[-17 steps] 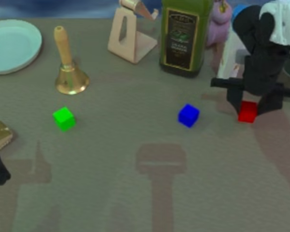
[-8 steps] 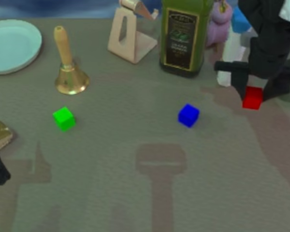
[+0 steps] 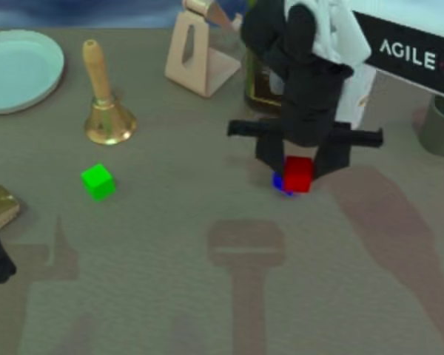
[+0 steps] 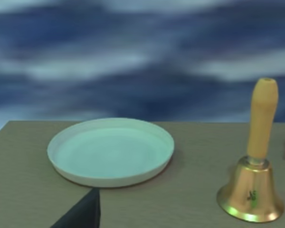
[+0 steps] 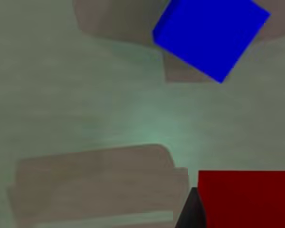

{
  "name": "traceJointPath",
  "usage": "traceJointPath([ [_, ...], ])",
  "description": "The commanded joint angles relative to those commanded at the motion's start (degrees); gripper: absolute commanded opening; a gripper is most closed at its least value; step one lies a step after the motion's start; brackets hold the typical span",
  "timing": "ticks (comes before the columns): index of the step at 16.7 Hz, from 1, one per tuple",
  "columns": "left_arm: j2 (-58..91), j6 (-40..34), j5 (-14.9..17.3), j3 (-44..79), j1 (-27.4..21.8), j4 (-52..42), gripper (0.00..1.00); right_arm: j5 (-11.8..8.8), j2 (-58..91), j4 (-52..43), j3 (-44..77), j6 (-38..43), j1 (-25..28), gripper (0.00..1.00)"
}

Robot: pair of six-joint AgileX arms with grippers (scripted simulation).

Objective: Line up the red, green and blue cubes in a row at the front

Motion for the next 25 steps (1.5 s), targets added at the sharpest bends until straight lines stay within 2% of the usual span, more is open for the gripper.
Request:
traceJointPath([
  [4, 0.0, 0.0, 0.0, 0.0, 0.0, 0.0, 1.0, 0.2, 2.2, -3.4, 4.8, 10.7, 16.0, 0.0],
  [6, 0.0, 0.0, 0.0, 0.0, 0.0, 0.0, 1.0, 0.4, 2.6, -4.5, 6.7, 14.8, 21.3, 0.0],
  [8, 0.0, 0.0, 0.0, 0.0, 0.0, 0.0, 1.0, 0.6, 2.6, -4.9, 7.8, 17.3, 24.1, 0.0],
  [15, 0.0, 0.0, 0.0, 0.0, 0.0, 0.0, 1.0, 0.5, 2.6, -3.8, 7.0, 17.8, 24.5, 0.0],
  [21, 0.0, 0.0, 0.0, 0.0, 0.0, 0.0, 1.0, 0.6, 4.7, 7.9, -2.5, 17.8, 24.6, 0.0],
  [25, 0.0, 0.0, 0.0, 0.0, 0.0, 0.0, 1.0, 0.7, 5.1, 9.3, -3.8, 17.8, 24.7, 0.0],
])
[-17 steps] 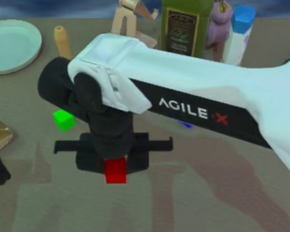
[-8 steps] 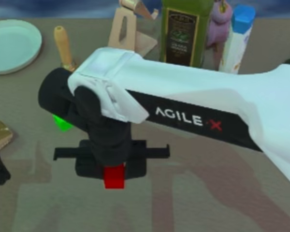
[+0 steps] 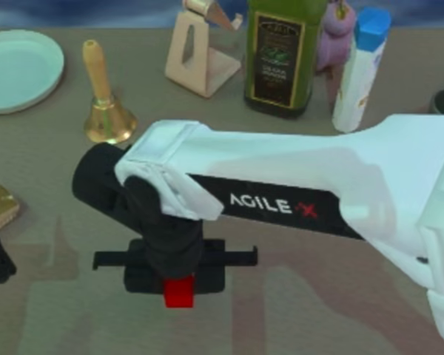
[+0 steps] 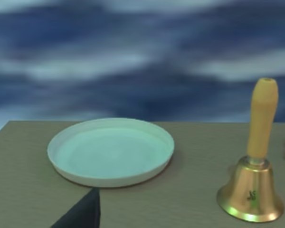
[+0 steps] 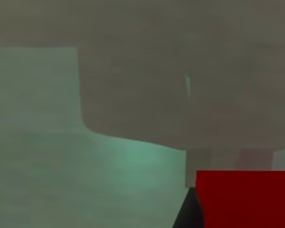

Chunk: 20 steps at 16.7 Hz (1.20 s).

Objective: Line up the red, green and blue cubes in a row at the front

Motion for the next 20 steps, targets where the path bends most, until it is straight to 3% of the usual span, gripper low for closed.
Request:
traceJointPath([
  [1, 0.0, 0.0, 0.0, 0.0, 0.0, 0.0, 1.0, 0.0, 0.0, 0.0, 0.0, 0.0, 0.0, 0.0],
  [14, 0.0, 0.0, 0.0, 0.0, 0.0, 0.0, 1.0, 0.0, 0.0, 0.0, 0.0, 0.0, 0.0, 0.98],
  [20, 0.0, 0.0, 0.0, 0.0, 0.0, 0.0, 1.0, 0.0, 0.0, 0.0, 0.0, 0.0, 0.0, 1.0],
])
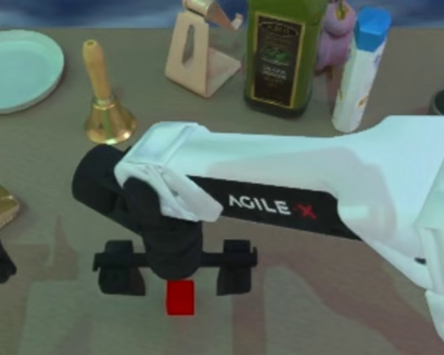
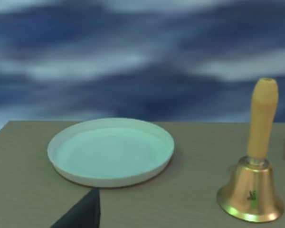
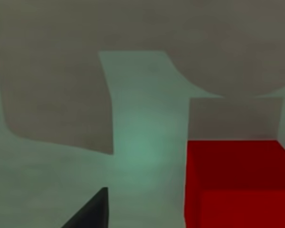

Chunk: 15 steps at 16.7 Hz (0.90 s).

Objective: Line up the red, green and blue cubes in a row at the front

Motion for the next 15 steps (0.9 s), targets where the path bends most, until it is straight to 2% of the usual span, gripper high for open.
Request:
traceJointPath([
  [5, 0.0, 0.0, 0.0, 0.0, 0.0, 0.0, 1.0, 0.0, -0.1, -1.0, 1.0, 0.1, 0.0, 1.0],
  [11, 0.0, 0.0, 0.0, 0.0, 0.0, 0.0, 1.0, -0.1, -2.2, -13.0, 10.5, 0.3, 0.7, 1.0],
  [15, 0.0, 0.0, 0.0, 0.0, 0.0, 0.0, 1.0, 0.0, -2.7, -14.2, 11.5, 0.2, 0.7, 1.0],
])
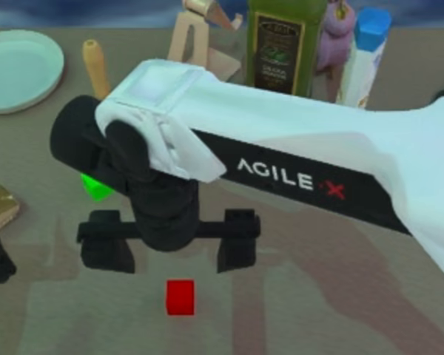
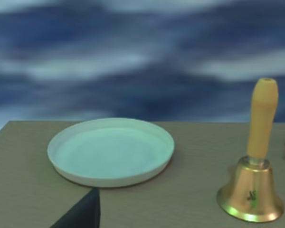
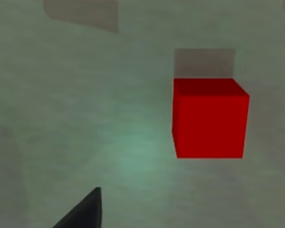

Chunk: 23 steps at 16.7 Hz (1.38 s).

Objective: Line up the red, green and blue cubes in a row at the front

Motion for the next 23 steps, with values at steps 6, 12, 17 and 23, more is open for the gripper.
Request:
traceJointPath([
  [6, 4.9, 2.0, -0.1, 4.9, -0.5, -3.3, 1.0, 1.8, -5.6, 3.1, -5.0, -3.2, -2.9, 1.0],
  [12, 27.7, 9.5, 0.0, 25.2, -3.4, -16.5, 1.0, 6.6, -32.2, 15.8, -25.7, -15.4, -13.9, 1.0],
  [17, 57.6, 18.0, 0.2, 47.3, -6.6, -32.0, 1.0, 8.6, -64.5, 31.2, -52.5, -29.2, -27.3, 1.0],
  [23, 91.1, 27.7, 0.1, 72.0, -10.0, -50.2, 1.0, 6.6, -99.2, 50.7, -85.3, -45.0, -43.0, 1.0],
])
